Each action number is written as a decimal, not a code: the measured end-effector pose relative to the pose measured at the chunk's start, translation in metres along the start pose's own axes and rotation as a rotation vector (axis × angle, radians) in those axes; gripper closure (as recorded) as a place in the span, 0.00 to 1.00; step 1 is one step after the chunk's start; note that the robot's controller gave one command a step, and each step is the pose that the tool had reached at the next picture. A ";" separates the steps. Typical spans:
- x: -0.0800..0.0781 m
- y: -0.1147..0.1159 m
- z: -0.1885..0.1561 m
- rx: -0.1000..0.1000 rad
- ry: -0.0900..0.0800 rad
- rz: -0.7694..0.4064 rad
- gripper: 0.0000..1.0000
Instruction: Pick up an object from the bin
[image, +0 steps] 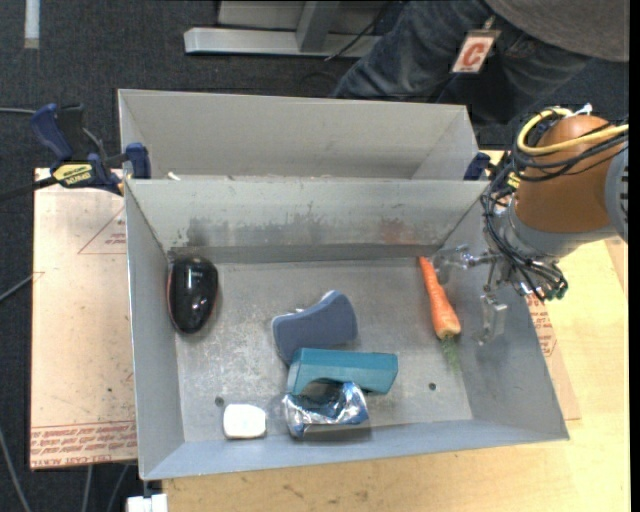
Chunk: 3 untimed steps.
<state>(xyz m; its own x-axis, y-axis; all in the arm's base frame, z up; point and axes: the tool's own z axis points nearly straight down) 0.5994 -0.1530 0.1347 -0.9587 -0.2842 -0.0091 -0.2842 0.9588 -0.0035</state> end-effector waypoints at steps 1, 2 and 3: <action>-0.009 0.002 0.036 -0.001 0.001 -0.150 0.00; -0.021 0.004 0.064 -0.023 0.009 -0.459 1.00; -0.021 0.004 0.064 -0.023 0.009 -0.459 1.00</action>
Offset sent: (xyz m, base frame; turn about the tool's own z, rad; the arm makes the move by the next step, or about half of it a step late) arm 0.0213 0.0015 -0.0647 -0.4604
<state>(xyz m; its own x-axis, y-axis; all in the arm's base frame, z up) 0.6195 -0.1432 0.0708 -0.7333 -0.6799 -0.0035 -0.6799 0.7331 0.0174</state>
